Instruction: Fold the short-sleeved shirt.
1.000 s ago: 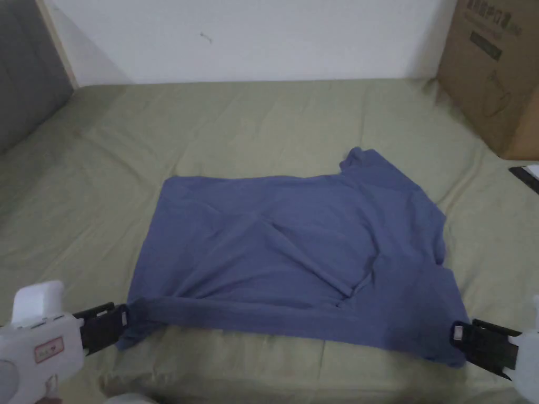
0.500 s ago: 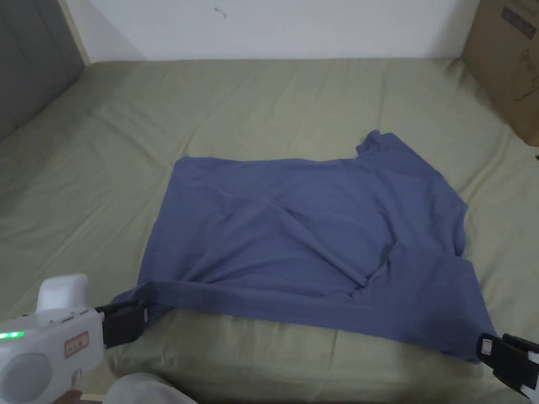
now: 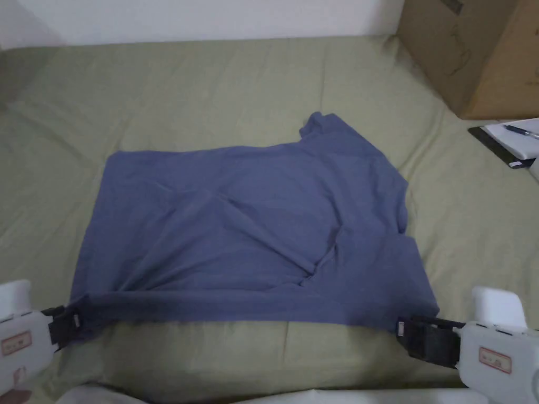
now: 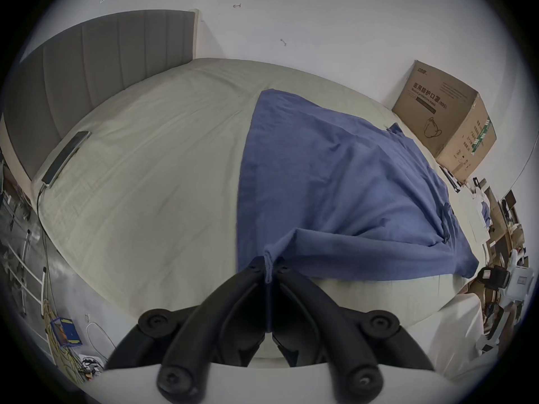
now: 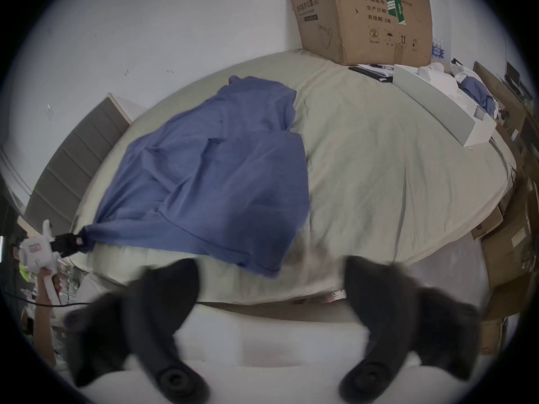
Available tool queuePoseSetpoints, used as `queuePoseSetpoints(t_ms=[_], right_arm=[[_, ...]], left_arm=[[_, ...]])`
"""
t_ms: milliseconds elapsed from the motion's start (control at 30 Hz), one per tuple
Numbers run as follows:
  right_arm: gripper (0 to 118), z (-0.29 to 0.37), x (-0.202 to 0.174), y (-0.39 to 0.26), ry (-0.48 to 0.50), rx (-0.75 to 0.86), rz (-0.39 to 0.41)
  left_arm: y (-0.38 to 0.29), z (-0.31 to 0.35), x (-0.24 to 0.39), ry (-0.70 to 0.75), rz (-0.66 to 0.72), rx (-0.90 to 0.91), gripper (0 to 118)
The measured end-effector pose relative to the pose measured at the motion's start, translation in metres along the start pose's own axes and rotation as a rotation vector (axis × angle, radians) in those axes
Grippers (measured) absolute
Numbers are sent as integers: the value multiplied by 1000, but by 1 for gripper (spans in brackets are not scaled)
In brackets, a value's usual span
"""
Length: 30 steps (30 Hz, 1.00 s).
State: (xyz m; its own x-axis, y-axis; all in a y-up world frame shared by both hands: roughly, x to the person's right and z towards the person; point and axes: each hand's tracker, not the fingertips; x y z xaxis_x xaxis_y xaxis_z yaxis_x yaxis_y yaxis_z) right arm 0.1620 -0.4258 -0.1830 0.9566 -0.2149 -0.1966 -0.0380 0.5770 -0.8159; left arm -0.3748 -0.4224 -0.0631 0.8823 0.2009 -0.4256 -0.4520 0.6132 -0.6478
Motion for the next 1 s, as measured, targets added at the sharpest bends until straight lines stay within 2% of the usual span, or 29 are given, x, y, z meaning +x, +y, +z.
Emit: queuePoseSetpoints(t_ms=[167, 267, 300, 333, 400, 467, 500, 533, 567, 733, 867, 1000], right_arm=[[109, -21, 8, 15, -41, -23, -5], [83, -33, 12, 22, -22, -32, -21], [77, -36, 13, 24, -17, -35, -36], [77, -38, 14, 25, -9, -41, -55], [41, -37, 12, 25, 20, -37, -88], [25, -31, 5, 24, 45, 2, -38], [15, -29, 0, 25, 17, 8, 9], [11, -28, -4, 26, 0, 8, 54], [9, -26, -6, 28, -5, 10, 71], [7, -13, -11, 46, 14, 41, 57], [7, -2, -11, 84, 70, 107, 39], [7, -19, -19, 133, 30, 126, 114]], left_arm=[[10, 10, -5, -14, 41, 31, 1], [13, 10, 0, -9, 23, 26, 1], [13, 9, 2, 2, 8, 23, 1], [14, 9, 5, 11, -6, 18, 1], [15, 8, 7, 13, -19, 13, 1], [15, 9, 9, 23, -34, 11, 1], [15, 10, 10, 26, -39, 11, 1], [15, 10, 8, 28, -41, 8, 1], [16, 11, 8, 28, -44, 7, 1], [32, 14, 11, 43, -72, 13, 1], [65, 9, 17, 46, -107, 40, 1], [109, -13, 25, 32, -119, 69, 1]])
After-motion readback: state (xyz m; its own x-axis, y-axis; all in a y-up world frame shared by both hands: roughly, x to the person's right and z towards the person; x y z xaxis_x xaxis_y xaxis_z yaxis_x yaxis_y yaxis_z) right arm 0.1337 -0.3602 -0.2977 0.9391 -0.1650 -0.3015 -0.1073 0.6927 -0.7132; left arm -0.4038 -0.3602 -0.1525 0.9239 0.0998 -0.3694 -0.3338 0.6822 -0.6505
